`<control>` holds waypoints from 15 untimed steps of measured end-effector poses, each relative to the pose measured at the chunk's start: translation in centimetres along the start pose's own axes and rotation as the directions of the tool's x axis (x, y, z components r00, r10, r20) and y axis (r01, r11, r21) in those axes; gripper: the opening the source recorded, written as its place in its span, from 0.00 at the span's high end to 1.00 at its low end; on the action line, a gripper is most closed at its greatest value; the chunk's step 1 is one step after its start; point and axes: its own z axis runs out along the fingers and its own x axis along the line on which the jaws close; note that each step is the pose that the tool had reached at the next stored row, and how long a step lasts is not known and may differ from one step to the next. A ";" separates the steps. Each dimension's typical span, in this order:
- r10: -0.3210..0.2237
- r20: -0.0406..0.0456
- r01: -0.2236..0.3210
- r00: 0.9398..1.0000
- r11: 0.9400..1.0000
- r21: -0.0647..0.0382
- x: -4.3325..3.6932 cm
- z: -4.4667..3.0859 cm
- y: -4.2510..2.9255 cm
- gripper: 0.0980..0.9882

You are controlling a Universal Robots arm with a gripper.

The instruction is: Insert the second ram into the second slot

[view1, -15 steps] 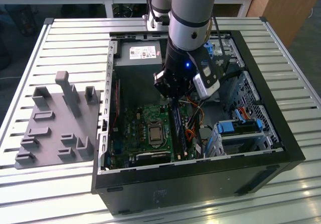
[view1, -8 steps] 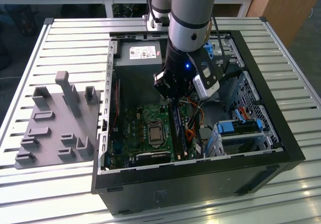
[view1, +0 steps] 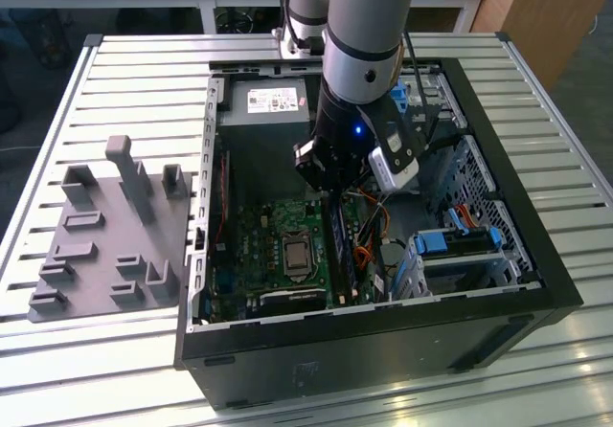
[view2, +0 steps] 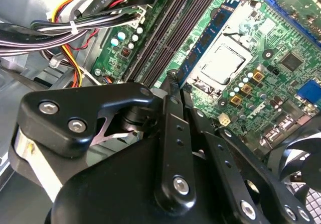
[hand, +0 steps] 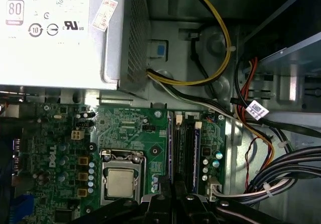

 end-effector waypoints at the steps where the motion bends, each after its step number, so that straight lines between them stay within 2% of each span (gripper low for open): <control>1: 0.000 0.000 0.000 1.000 1.000 0.000 -0.02 0.03 0.00 0.96; 5: 0.000 0.000 0.000 1.000 1.000 0.000 -0.09 0.25 0.00 0.96; 15: 0.002 0.000 -0.002 1.000 1.000 0.000 -0.19 1.35 -0.03 0.96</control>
